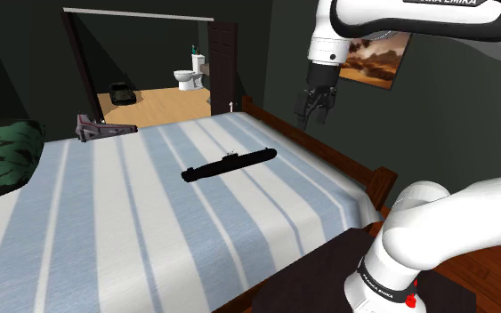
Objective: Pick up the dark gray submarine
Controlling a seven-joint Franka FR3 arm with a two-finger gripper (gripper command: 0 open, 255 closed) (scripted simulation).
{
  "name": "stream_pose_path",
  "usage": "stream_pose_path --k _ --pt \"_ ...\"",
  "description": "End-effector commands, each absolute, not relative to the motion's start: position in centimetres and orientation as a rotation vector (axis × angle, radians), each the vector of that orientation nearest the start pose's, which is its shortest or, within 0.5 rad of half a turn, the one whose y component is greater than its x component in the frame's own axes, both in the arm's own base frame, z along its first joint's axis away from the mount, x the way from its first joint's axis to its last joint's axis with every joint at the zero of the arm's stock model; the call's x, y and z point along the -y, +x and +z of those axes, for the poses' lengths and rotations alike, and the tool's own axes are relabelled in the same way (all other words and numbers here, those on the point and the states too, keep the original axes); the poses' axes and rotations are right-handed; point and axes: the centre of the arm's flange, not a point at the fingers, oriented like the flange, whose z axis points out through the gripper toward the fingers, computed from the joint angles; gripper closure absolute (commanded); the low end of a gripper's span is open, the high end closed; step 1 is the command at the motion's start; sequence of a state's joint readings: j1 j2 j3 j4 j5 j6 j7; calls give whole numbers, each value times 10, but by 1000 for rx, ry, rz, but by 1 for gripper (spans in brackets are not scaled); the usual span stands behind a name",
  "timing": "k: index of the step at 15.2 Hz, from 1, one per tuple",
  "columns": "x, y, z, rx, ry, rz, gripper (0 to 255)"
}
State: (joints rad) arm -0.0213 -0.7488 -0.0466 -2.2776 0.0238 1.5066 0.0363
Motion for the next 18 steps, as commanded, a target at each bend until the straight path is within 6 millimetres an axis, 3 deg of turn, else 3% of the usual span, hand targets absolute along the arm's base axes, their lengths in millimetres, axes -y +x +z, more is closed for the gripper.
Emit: stream_pose_path --k 1,10,18 --pt "23 310 610 -139 -3083 34 0" --pt "84 387 545 465 -3039 -16 0" --pt "108 472 490 985 -2903 -60 0"
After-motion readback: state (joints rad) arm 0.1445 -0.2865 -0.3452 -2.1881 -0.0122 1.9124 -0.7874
